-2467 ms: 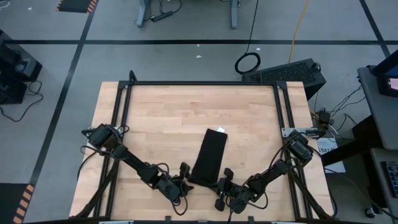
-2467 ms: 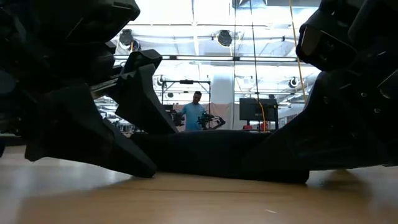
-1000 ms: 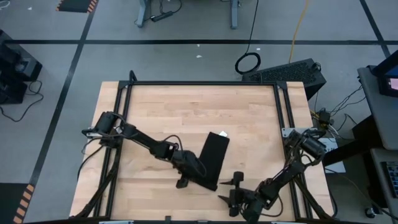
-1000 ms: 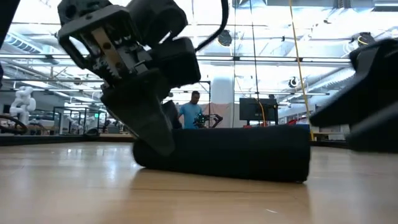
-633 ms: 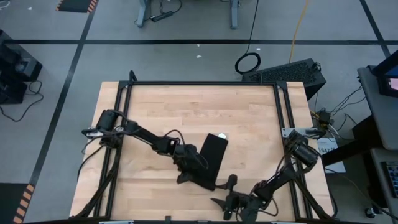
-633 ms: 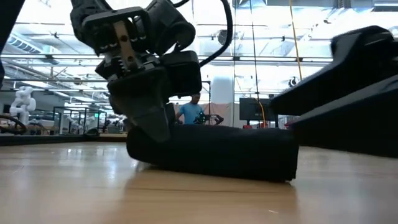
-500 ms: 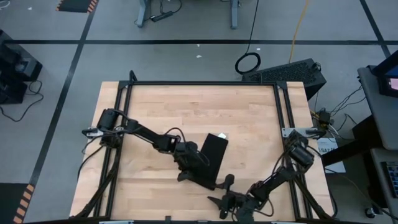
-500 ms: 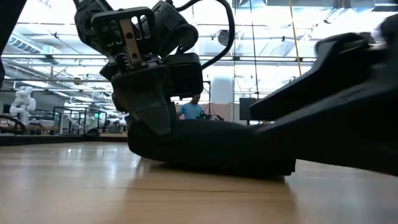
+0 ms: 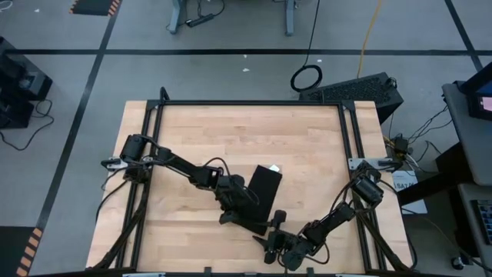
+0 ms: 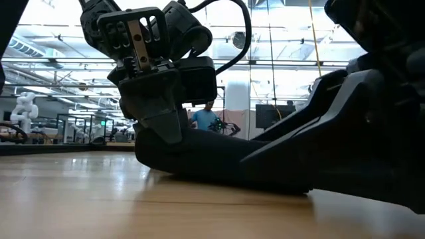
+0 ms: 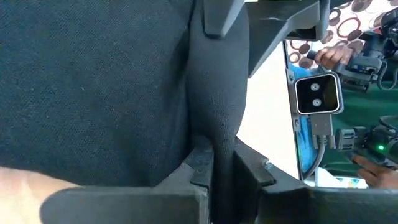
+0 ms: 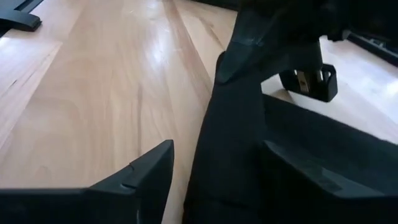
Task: Roll napkin
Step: Roll the black napkin
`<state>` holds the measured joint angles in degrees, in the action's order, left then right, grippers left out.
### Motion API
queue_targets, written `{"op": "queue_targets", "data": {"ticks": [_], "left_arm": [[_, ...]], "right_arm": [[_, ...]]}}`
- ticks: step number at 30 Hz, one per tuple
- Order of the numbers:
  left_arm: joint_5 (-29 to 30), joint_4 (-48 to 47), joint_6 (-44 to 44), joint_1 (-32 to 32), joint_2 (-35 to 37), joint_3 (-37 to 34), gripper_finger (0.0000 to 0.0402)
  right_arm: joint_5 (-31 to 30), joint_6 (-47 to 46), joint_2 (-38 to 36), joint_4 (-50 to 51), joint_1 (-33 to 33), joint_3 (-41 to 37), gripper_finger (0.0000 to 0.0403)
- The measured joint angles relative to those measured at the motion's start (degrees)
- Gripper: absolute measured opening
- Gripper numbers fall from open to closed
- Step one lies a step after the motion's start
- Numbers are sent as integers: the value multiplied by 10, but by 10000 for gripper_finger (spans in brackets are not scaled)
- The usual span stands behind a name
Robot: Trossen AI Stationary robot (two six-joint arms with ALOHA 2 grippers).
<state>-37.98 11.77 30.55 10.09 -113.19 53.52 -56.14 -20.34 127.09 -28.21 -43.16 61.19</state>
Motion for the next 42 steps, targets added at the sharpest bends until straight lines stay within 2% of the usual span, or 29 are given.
{"op": "queue_targets", "data": {"ticks": [9,18,23,28,31,34,38,42], "left_arm": [[5,0,0,0,0,0,33],[34,17,-10,2,0,-2,48],[38,9,-32,2,17,-3,114],[37,-59,-84,-2,70,-4,196],[39,-121,-130,-4,110,-4,228],[99,-140,-185,13,148,-4,240],[271,-130,-266,80,156,-2,242],[400,-124,-332,153,126,-2,242]], "right_arm": [[20,-89,0,48,5,0,179],[37,-132,-1,73,10,1,165],[40,-134,-1,74,10,1,130],[39,-135,-1,75,10,0,96],[44,-135,-1,76,11,0,83],[45,-145,-1,79,11,0,76],[46,-159,-1,83,8,0,75],[47,-166,-1,87,8,0,75]]}}
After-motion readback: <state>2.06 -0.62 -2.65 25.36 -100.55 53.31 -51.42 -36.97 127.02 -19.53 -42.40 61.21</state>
